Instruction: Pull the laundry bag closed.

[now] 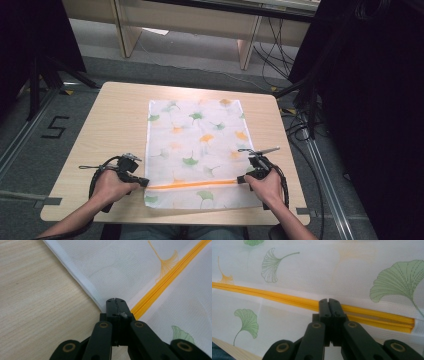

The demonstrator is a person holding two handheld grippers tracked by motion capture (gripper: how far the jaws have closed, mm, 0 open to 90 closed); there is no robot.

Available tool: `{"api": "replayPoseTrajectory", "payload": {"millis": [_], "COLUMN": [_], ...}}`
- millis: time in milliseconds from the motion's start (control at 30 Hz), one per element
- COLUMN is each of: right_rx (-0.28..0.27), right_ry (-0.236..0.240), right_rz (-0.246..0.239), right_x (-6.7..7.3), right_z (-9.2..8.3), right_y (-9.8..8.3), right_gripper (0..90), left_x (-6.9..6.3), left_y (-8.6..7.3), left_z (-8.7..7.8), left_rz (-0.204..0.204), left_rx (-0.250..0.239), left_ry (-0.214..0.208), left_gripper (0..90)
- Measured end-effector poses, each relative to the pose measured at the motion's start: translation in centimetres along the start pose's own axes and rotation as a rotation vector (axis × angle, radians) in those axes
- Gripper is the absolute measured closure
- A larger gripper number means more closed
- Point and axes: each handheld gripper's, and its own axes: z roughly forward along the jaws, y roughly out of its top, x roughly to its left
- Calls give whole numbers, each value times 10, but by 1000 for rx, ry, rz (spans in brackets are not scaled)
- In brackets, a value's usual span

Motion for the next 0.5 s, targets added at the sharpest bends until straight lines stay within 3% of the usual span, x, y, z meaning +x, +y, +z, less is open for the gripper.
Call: {"api": "replayPoseTrajectory", "payload": {"millis": [33, 100, 133, 167, 200, 300, 333, 367, 433, 467, 500], "right_rx": [6, 4, -14, -11, -11, -20, 13, -8, -7, -15, 4], "right_ry": [-21, -21, -5, 1, 0, -3, -20, 4, -9, -19, -23], "right_rz": [15, 18, -18, -17, -14, -6, 23, -17, 9, -8, 24], "right_x": [0, -1, -3, -3, -3, -4, -3, -7, -7, -9, -9], "right_z": [-2, -2, -1, -1, -1, -1, -3, -2, -3, -3, -4], "right_y": [0, 0, 0, 1, 1, 0, 1, 1, 1, 1, 1], "right_gripper": [900, 900, 900, 900, 900, 900, 900, 900, 900, 900, 900], "left_x": [-1, -1, -1, -1, -5, -4, -2, 0, -1, -1, -1], "left_y": [0, 0, 0, 0, 0, 0, 0, 0, 0, 0, 0], "left_z": [1, 1, 1, 1, 4, 3, 1, 0, 1, 0, 0], "left_rz": [-13, -15, -13, -14, -64, -59, -25, -1, -15, -16, -17], "left_rx": [-10, -12, -11, -11, -54, -50, -20, 0, -12, -10, -10], "left_ry": [-1, -2, -1, -1, 0, -1, -1, 1, -2, 3, 2], "left_gripper": [900, 900, 900, 900, 900, 900, 900, 900, 900, 900, 900]}}
